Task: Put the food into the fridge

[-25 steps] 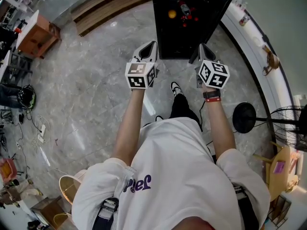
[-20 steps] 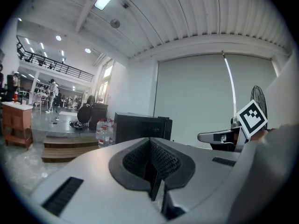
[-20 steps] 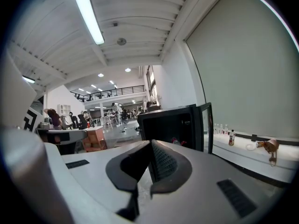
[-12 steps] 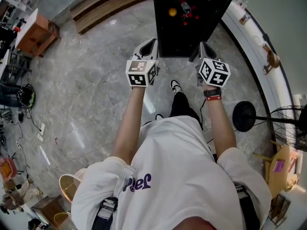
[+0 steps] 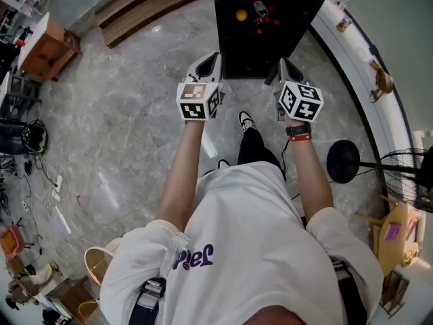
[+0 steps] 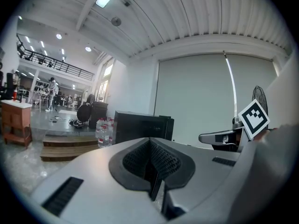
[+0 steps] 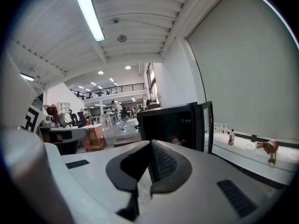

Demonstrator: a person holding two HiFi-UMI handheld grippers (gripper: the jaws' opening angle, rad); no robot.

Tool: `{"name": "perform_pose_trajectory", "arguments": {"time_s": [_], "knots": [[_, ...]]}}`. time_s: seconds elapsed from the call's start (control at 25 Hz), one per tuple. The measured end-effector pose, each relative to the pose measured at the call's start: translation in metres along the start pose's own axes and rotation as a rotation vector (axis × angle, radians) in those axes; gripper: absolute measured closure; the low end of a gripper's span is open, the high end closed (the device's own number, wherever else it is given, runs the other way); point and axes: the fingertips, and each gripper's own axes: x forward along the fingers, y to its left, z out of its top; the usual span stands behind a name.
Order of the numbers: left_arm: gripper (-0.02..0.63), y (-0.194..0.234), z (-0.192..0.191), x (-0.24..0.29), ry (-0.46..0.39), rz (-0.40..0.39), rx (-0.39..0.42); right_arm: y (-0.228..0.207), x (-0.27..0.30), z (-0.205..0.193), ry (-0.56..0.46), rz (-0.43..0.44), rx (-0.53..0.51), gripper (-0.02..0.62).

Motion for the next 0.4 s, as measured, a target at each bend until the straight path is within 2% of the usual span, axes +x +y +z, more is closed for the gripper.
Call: {"name": "perform_pose_trajectory", "arguments": {"time_s": [0.16, 0.4], "knots": [[0.588, 0.009, -0.005, 0.015, 0.005, 0.0, -0.007, -0.002, 0.012, -0.003, 0.018, 0.002, -0.016, 0.58], [0.588, 0.021, -0.016, 0.065, 0.018, -0.012, -0.029, -0.026, 0.052, -0.01, 0.051, -0.006, -0.028, 0.58]]}}
